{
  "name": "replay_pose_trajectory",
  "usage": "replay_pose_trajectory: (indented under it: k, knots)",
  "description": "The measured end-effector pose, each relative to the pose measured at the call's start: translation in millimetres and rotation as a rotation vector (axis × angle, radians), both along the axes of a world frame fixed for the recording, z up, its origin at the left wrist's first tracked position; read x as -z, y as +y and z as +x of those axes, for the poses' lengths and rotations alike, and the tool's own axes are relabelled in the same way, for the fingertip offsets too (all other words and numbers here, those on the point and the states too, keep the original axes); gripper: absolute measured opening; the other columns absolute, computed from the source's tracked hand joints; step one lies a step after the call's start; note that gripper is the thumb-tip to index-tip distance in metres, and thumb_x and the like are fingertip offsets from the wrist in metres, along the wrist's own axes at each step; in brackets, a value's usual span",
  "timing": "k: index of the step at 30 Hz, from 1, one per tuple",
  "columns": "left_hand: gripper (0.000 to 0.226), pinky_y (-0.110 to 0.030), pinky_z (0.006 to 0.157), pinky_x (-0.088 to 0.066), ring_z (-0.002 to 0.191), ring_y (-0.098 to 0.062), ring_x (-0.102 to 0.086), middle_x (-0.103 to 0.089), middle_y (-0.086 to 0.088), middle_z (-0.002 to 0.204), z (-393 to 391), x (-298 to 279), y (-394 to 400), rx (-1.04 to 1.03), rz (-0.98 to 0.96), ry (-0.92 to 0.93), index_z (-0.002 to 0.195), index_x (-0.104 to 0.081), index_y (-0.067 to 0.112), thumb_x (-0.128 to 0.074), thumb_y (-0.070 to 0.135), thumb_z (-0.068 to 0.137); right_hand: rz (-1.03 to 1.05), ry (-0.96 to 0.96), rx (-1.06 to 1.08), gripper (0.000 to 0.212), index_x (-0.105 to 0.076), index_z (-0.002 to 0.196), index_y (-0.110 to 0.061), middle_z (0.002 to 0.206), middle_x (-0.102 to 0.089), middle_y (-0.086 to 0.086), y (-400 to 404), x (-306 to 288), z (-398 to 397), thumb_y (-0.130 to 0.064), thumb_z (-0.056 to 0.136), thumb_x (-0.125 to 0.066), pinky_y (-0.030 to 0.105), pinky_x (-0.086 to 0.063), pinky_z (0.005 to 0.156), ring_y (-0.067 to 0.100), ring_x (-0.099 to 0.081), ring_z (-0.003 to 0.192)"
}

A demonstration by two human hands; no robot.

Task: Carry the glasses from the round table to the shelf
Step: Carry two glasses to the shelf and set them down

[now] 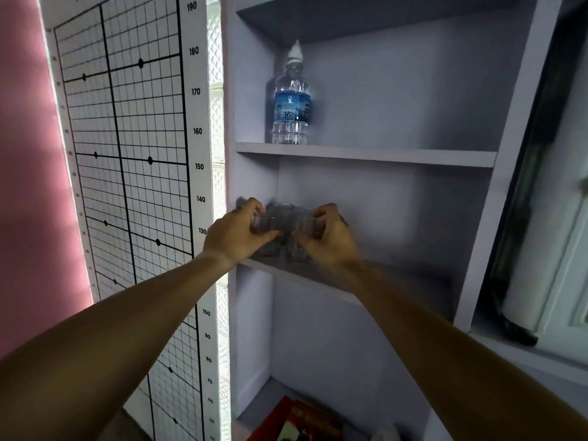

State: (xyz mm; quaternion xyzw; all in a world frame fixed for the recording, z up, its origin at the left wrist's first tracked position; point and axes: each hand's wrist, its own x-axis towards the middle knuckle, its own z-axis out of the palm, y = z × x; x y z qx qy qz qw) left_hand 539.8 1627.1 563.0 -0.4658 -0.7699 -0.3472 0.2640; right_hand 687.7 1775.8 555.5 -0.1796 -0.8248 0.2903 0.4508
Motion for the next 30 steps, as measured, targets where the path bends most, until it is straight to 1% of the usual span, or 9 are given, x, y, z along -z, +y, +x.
replay_pose_trajectory:
  k: [3,6,10,16,18,21,24,26,30]
  knots:
    - [0.056,-0.021,0.055,-0.04,0.071,-0.02,-0.067,-0.06,0.01,0.08,-2.3,3.4,2.1,-0.035,0.028,0.059,0.112,-0.042,0.031,-0.069,0.066,0.076,0.018,0.004,-0.016,0.047,-0.049,0.104,-0.026,0.082,-0.063,-0.008,-0.4,1.5,-3.7,-0.031,0.068,-0.079,0.01,-0.042,0.055,0.004,-0.06,0.071]
    - [0.056,-0.018,0.051,-0.038,0.063,-0.017,-0.063,-0.058,0.01,0.073,-7.8,5.6,2.8,-0.028,0.037,0.043,0.115,-0.042,0.028,-0.068,0.062,0.078,0.004,0.007,-0.036,0.051,-0.048,0.107,-0.026,0.079,-0.062,-0.01,-1.8,3.6,-8.3,-0.03,0.068,-0.08,0.006,-0.04,0.051,0.002,-0.059,0.07]
    - [0.05,-0.029,0.058,-0.053,0.062,-0.019,-0.064,-0.06,0.011,0.068,-16.1,8.6,2.1,0.003,0.053,0.041,0.114,-0.044,0.025,-0.068,0.055,0.082,0.033,-0.008,-0.056,0.05,-0.044,0.106,-0.029,0.08,-0.062,-0.006,-3.4,7.2,-13.7,-0.034,0.072,-0.079,0.005,-0.04,0.049,0.006,-0.059,0.07]
    - [0.047,-0.027,0.061,-0.052,0.064,-0.02,-0.067,-0.061,0.011,0.07,-16.8,10.3,4.7,0.032,0.062,0.017,0.116,-0.044,0.022,-0.07,0.046,0.085,0.026,-0.003,-0.048,0.049,-0.042,0.104,-0.03,0.083,-0.059,-0.008,-5.9,8.2,-14.0,-0.031,0.074,-0.081,0.003,-0.04,0.049,0.003,-0.058,0.071]
    - [0.046,-0.031,0.066,-0.057,0.068,-0.022,-0.068,-0.061,0.011,0.072,-16.5,11.0,3.3,0.048,0.052,0.001,0.118,-0.045,0.022,-0.071,0.043,0.086,0.046,-0.031,-0.02,0.046,-0.043,0.101,-0.03,0.082,-0.057,-0.011,-7.6,8.0,-12.3,-0.033,0.075,-0.08,0.006,-0.039,0.047,0.002,-0.057,0.071]
    - [0.047,-0.033,0.069,-0.058,0.071,-0.022,-0.069,-0.063,0.01,0.076,-13.7,11.5,-0.5,0.07,0.022,-0.031,0.12,-0.044,0.023,-0.072,0.04,0.086,0.082,-0.08,0.012,0.037,-0.045,0.096,-0.029,0.081,-0.055,-0.015,-11.7,6.7,-8.8,-0.036,0.079,-0.077,0.01,-0.036,0.052,0.001,-0.055,0.071]
    - [0.049,-0.032,0.07,-0.057,0.074,-0.022,-0.069,-0.069,0.005,0.081,-10.3,12.7,-4.5,0.101,0.001,-0.065,0.122,-0.043,0.021,-0.073,0.037,0.086,0.093,-0.126,0.03,0.029,-0.049,0.097,-0.025,0.08,-0.06,-0.011,-14.9,5.8,-4.8,-0.033,0.083,-0.073,0.025,-0.05,0.064,0.013,-0.06,0.075]
    - [0.048,-0.029,0.068,-0.053,0.076,-0.022,-0.069,-0.072,0.002,0.088,-7.8,14.3,-8.3,0.117,-0.008,-0.079,0.12,-0.044,0.021,-0.074,0.036,0.086,0.096,-0.155,0.049,0.027,-0.054,0.098,-0.021,0.084,-0.067,-0.005,-18.1,5.5,-0.1,-0.032,0.083,-0.073,0.03,-0.052,0.073,0.021,-0.064,0.082]
    - [0.038,-0.026,0.068,-0.047,0.078,-0.02,-0.066,-0.07,0.001,0.093,-4.6,21.4,-21.0,0.124,-0.037,-0.101,0.111,-0.05,0.022,-0.073,0.038,0.086,0.099,-0.169,0.07,0.02,-0.057,0.083,-0.023,0.08,-0.069,-0.005,-27.4,5.0,11.2,-0.034,0.081,-0.074,0.031,-0.055,0.071,0.02,-0.066,0.081]
